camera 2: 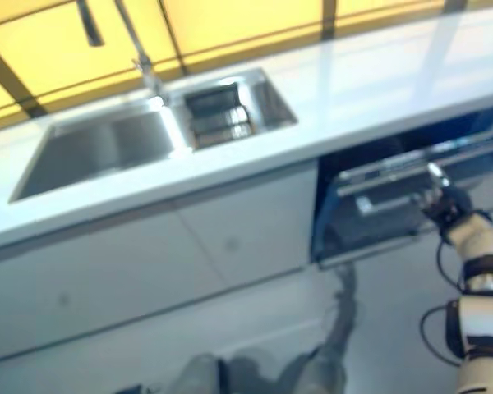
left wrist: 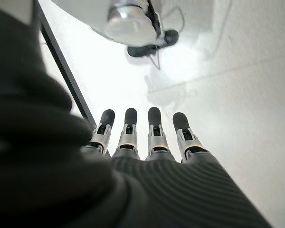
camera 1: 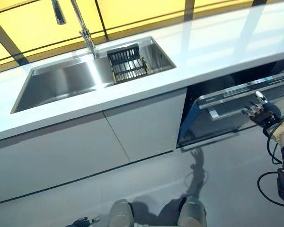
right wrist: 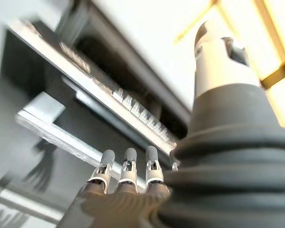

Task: Take plates into dishwasher

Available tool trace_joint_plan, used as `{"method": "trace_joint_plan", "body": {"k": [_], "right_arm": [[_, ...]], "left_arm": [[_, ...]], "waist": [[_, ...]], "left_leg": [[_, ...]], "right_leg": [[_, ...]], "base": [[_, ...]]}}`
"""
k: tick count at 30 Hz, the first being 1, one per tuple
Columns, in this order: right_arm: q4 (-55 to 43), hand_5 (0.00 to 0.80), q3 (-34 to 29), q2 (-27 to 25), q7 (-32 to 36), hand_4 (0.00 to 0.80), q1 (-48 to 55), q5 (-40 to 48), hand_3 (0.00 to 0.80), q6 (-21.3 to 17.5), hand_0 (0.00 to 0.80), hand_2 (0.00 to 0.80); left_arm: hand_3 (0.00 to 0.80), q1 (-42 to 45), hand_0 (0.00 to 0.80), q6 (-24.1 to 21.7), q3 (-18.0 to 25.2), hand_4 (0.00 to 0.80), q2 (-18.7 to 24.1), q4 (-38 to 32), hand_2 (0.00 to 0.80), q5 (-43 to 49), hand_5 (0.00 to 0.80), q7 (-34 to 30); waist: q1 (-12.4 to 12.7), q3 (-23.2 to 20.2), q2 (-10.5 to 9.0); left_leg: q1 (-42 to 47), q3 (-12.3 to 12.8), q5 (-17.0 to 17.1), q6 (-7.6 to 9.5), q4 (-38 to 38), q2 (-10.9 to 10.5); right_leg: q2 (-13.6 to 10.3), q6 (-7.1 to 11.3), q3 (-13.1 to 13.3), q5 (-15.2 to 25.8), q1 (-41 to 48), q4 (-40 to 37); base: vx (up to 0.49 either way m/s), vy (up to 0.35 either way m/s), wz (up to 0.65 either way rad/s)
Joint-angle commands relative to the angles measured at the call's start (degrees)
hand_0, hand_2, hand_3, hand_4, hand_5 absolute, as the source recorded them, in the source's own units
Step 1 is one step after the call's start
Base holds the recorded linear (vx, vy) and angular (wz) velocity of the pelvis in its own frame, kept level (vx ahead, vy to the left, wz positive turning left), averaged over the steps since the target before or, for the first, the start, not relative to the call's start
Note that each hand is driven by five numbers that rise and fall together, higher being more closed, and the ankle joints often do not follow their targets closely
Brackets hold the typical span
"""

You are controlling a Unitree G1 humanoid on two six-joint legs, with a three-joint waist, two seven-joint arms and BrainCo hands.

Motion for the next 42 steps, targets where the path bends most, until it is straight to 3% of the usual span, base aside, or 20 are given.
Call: {"method": "trace_joint_plan", "body": {"k": [1,6,11,14,20,23,28,30,34,42], "right_arm": [[-0.6,0.0,-4.6,1.2,1.9,0.0,-1.4,-1.5,0.0,-1.6,0.0,0.0],[-1.0,0.0,-5.9,2.3,2.2,0.0,3.6,-3.8,0.0,-1.0,0.0,0.0],[-1.5,0.0,-1.8,5.0,2.9,0.0,10.2,-21.2,0.0,-3.7,0.0,0.0],[-2.0,0.0,0.3,6.8,4.2,0.0,14.7,-24.8,0.0,-4.6,0.0,0.0],[-4.9,0.0,1.4,17.5,6.0,0.0,28.9,-29.4,0.0,-10.8,0.0,0.0],[-4.6,0.0,2.0,24.1,3.3,0.0,33.9,-29.8,0.0,-13.0,0.0,0.0],[-1.0,0.0,8.9,33.5,-3.8,0.0,39.6,-44.4,0.0,-14.4,0.0,0.0],[1.5,0.0,11.6,34.6,-6.1,0.0,39.7,-51.5,0.0,-15.2,0.0,0.0],[3.7,0.0,16.2,35.9,-8.3,0.0,40.0,-58.7,0.0,-10.6,0.0,0.0],[5.3,0.0,16.0,36.3,-8.5,0.0,40.2,-55.0,0.0,-9.8,0.0,0.0]], "left_arm": [[0.0,0.5,0.0,-2.2,0.9,0.0,3.6,1.7,0.0,4.0,0.0,1.0],[0.0,0.7,0.0,-3.6,1.4,0.0,3.6,3.5,0.0,4.5,0.0,0.6],[0.0,-0.7,0.0,-3.6,1.9,0.0,3.1,3.9,0.0,1.6,0.0,0.9],[0.0,-1.4,0.0,-3.3,2.4,0.0,3.1,3.9,0.0,0.7,0.0,0.7],[0.0,-3.8,0.0,-2.2,3.5,0.0,2.6,4.2,0.0,1.1,0.0,0.4],[0.0,-4.2,0.0,-1.8,3.9,0.0,1.7,4.6,0.0,1.9,0.0,0.4],[0.0,-4.5,0.0,1.1,2.1,0.0,-1.1,4.1,0.0,3.5,0.0,0.0],[0.0,-5.0,0.0,2.1,1.0,0.0,-2.0,4.5,0.0,5.1,0.0,-0.4],[0.0,-5.6,0.0,4.7,-1.6,0.0,-4.3,4.3,0.0,5.8,0.0,-1.3],[0.0,-5.2,0.0,5.3,-3.9,0.0,-5.6,3.7,0.0,8.2,0.0,-2.8]], "waist": [[1.7,-1.7,-2.46],[1.7,-3.9,-3.9],[1.0,-6.3,-5.0],[0.7,-7.7,-5.52],[0.1,-10.3,-6.06],[-0.8,-10.9,-6.38],[-1.8,-10.8,-6.3],[-1.7,-11.0,-6.28],[-1.4,-10.9,-6.23],[-1.3,-11.3,-6.76]], "left_leg": [[1.3,3.8,1.9,3.0,2.7,-0.5],[6.4,4.9,2.8,2.46,-5.8,-1.7],[9.0,5.0,7.0,2.07,-15.8,-3.3],[10.3,5.0,9.4,2.05,-21.7,-4.4],[12.7,5.1,13.2,2.57,-33.9,-7.3],[13.2,5.4,12.6,3.03,-34.4,-7.9],[13.9,5.9,11.8,3.89,-34.6,-8.1],[14.0,5.7,11.7,4.06,-34.8,-8.1],[14.8,4.8,11.4,4.26,-35.0,-8.2],[15.4,4.8,11.2,4.3,-35.1,-8.5]], "right_leg": [[1.8,-0.17,0.6,4.6,9.4,-10.0],[2.4,1.92,-0.1,8.1,14.2,-19.3],[2.9,3.92,-0.4,12.9,16.2,-28.3],[3.2,5.11,-0.3,15.6,16.7,-32.9],[4.0,7.23,-2.4,20.1,17.4,-40.3],[3.6,7.63,-2.6,20.9,16.8,-40.8],[3.6,7.87,-2.6,20.5,16.9,-40.7],[3.7,7.77,-2.6,20.4,17.1,-40.7],[4.1,7.67,-2.7,20.2,18.3,-41.3],[4.7,7.76,-2.6,20.5,19.2,-42.3]], "base": [[0.109,0.046,-0.04],[0.095,0.053,0.04],[0.01,0.095,0.03],[-0.016,0.095,0.07],[-0.022,0.08,0.07],[-0.027,0.057,0.07],[-0.025,0.044,0.02],[-0.009,0.016,0.01],[0.0,0.0,0.0],[0.0,-0.008,0.0]]}}
